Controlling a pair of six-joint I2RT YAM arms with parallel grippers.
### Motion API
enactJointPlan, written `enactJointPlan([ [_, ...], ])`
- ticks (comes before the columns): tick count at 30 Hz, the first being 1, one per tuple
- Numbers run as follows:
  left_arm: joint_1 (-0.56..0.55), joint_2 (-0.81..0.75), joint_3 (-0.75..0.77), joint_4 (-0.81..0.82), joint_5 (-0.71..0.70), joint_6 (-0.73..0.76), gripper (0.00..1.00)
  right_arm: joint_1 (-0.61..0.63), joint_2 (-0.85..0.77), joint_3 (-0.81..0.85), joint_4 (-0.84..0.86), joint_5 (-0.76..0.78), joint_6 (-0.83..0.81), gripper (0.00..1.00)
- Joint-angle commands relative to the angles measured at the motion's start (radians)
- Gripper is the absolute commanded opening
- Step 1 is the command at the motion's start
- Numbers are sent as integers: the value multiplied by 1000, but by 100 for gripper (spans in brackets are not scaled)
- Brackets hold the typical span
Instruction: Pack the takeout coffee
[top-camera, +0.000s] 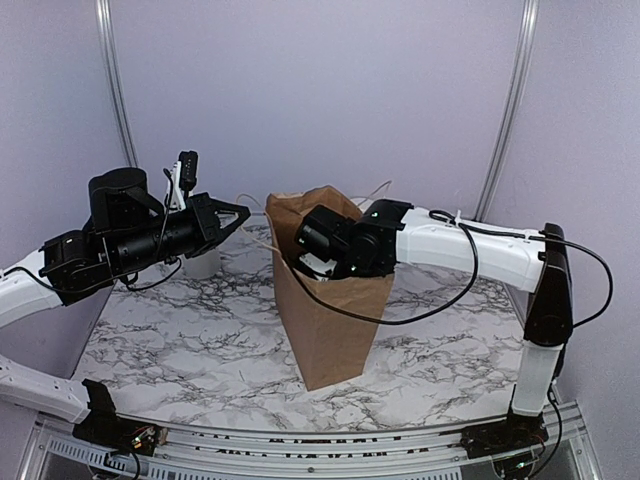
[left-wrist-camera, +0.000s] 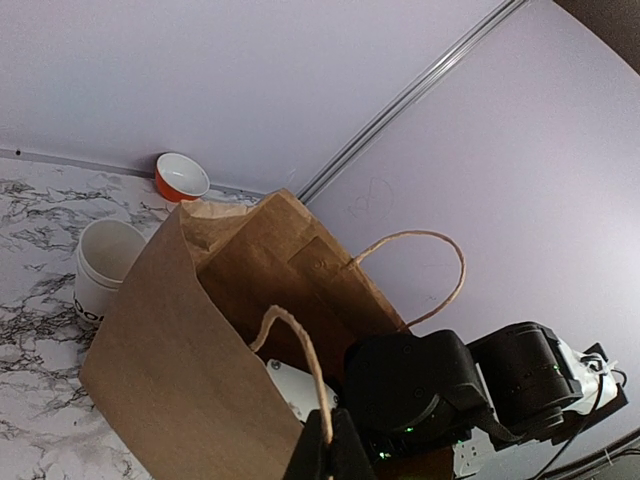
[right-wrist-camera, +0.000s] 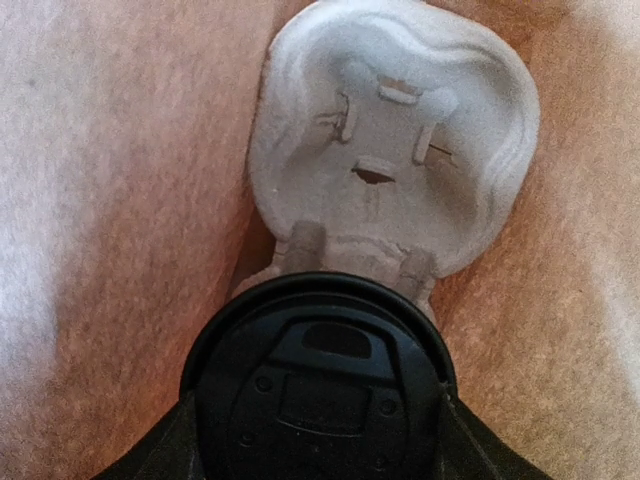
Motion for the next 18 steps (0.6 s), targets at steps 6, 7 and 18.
enactJointPlan([
  [6,-2,-18,-2,7,-4,18,0,6,17,-43,-6,2,13,64],
  [7,-2,-20,-2,8,-4,19,0,6,19,-44,-7,4,13,64],
  [18,-2,-26,-6,7,-8,16,0,7,37,-96,15,4,7,64],
])
